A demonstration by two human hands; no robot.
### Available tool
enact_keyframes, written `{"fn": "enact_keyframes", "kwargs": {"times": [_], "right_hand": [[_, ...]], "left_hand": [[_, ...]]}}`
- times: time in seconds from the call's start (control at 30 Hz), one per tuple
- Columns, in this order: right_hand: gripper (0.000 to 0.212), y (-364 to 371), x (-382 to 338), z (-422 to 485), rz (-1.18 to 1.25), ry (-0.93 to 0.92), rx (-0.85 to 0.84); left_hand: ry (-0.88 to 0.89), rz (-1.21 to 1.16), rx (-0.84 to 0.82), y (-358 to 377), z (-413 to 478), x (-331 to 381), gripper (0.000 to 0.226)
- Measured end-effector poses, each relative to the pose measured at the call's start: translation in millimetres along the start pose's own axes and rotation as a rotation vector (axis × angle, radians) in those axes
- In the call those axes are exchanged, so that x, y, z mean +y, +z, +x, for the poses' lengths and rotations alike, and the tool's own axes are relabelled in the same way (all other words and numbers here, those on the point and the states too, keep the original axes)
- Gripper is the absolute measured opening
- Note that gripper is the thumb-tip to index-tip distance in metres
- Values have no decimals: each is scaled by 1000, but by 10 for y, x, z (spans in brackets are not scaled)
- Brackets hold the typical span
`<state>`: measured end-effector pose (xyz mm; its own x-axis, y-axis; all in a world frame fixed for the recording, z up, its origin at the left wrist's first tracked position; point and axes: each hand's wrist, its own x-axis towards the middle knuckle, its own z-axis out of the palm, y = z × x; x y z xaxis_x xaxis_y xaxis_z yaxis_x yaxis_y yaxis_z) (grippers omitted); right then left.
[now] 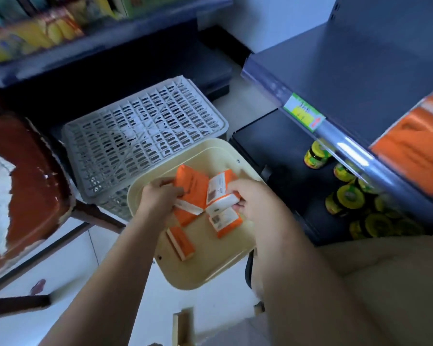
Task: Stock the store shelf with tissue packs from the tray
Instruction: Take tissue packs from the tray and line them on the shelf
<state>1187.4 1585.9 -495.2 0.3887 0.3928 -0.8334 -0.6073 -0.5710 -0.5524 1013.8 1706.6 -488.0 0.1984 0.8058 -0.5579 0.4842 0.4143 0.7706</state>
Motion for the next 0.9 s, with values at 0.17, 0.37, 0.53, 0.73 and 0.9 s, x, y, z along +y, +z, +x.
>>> {"fn": "enact_keyframes", "kwargs": {"times": [0.17, 0.37, 0.53, 0.73, 0.9], "right_hand": [[22, -140, -193, -539, 428, -200, -74], [20, -430, -489, -1375, 542, -489, -134], [21, -809, -649, -1995, 575, -747, -6], [60, -1607, -550, -2690, 536, -1000, 248], [32, -2359, -273, -3279, 467, -1064, 406]], "left_hand": [[129, -306, -128, -287, -171, 473, 29], [255, -495, -345, -304, -617, 1020, 20], [253, -543, -445, -23, -1101, 1406, 31], [424, -491, -640, 559, -1669, 1820, 28], [591, -508, -728, 1210, -2042, 2073, 24]]}}
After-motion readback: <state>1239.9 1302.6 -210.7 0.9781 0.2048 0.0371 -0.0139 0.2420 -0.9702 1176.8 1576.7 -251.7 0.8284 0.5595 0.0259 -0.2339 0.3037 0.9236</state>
